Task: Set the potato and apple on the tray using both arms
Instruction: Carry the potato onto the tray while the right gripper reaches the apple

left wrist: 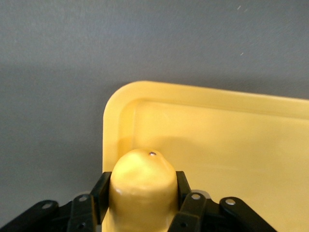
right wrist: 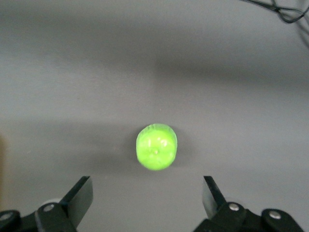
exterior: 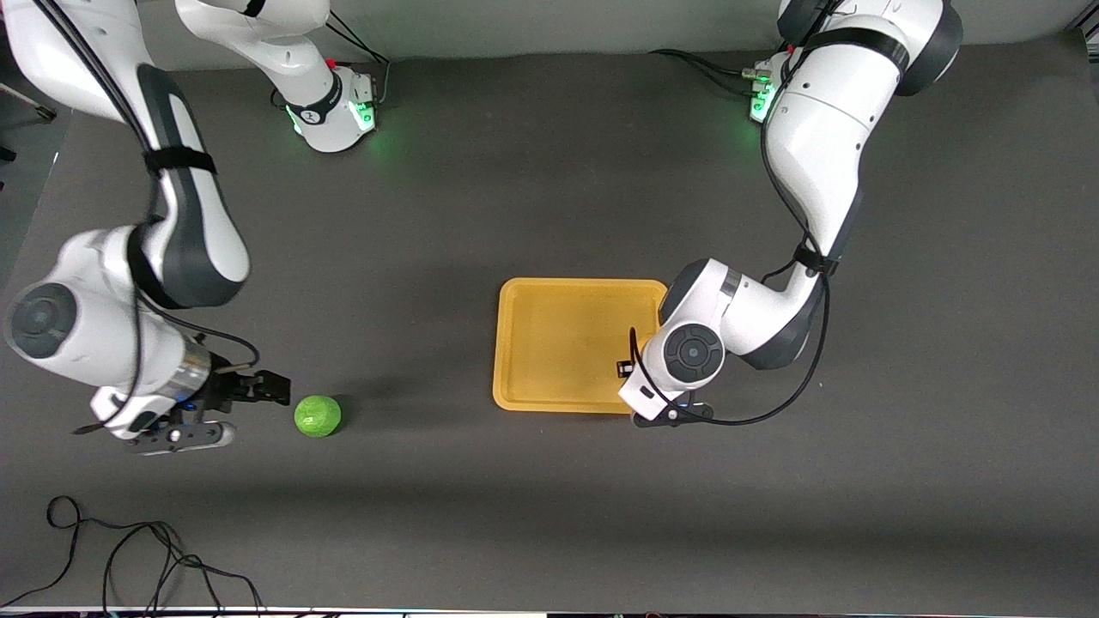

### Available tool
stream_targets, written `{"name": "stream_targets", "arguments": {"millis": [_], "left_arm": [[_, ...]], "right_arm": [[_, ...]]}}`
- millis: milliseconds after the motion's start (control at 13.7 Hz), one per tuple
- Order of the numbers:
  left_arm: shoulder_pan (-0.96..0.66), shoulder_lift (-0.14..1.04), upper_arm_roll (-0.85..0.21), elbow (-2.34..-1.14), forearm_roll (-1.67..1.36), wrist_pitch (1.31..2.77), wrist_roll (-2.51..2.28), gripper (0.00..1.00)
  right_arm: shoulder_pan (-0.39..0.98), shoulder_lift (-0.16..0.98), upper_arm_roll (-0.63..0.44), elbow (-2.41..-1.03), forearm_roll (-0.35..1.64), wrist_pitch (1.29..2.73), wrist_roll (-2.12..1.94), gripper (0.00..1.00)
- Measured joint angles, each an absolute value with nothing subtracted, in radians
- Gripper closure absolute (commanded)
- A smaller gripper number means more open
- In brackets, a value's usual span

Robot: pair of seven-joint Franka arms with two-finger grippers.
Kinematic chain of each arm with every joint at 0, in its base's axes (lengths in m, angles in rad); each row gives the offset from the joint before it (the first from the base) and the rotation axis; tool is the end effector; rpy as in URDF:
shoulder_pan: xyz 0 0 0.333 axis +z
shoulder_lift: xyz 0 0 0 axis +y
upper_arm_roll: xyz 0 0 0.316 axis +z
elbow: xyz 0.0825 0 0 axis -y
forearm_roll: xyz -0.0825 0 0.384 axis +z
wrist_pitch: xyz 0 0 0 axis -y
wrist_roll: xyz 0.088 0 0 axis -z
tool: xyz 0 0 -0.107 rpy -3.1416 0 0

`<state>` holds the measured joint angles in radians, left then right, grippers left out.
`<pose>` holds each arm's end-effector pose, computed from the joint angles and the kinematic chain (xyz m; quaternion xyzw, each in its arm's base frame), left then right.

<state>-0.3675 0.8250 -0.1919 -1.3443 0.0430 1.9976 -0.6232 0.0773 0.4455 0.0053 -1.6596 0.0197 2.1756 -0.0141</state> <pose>0.6275 -0.3559 0.2256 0.9944 0.0459 -0.0952 0.0007 0.6761 0.0563 0.3575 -0.9984 -0.0427 -0.0349 0.0106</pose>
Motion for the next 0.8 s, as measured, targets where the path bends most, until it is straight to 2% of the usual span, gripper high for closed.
{"name": "stream_targets", "arguments": {"millis": [73,146,219,438,730,803], "left_arm": [[-0.369,0.825,-0.193,-1.349,0.046,1.998,-0.623,0.67],[-0.373,0.825,-0.194,-1.354,0.052,1.997,-0.623,0.50],[-0.376,0.825,-0.195,-1.358,0.059,1.997,-0.623,0.18],[-0.379,0.825,-0.196,-1.363,0.067,1.997,-0.622,0.13],[-0.376,0.823,-0.193,-1.362,0.069,1.968,-0.622,0.13],[-0.371,0.816,-0.191,-1.358,0.069,1.950,-0.620,0.13]], "right_arm": [[0.077,0.456,0.005,-1.707,0.020,2.243,-0.014,0.00],[0.077,0.470,0.005,-1.738,0.020,2.293,-0.014,0.00],[0.077,0.491,0.005,-1.755,0.020,2.335,-0.014,0.00],[0.077,0.569,0.005,-1.767,0.020,2.434,-0.014,0.00],[0.077,0.649,0.005,-1.767,0.020,2.517,-0.014,0.00],[0.077,0.659,0.005,-1.767,0.020,2.522,-0.014,0.17]]}}
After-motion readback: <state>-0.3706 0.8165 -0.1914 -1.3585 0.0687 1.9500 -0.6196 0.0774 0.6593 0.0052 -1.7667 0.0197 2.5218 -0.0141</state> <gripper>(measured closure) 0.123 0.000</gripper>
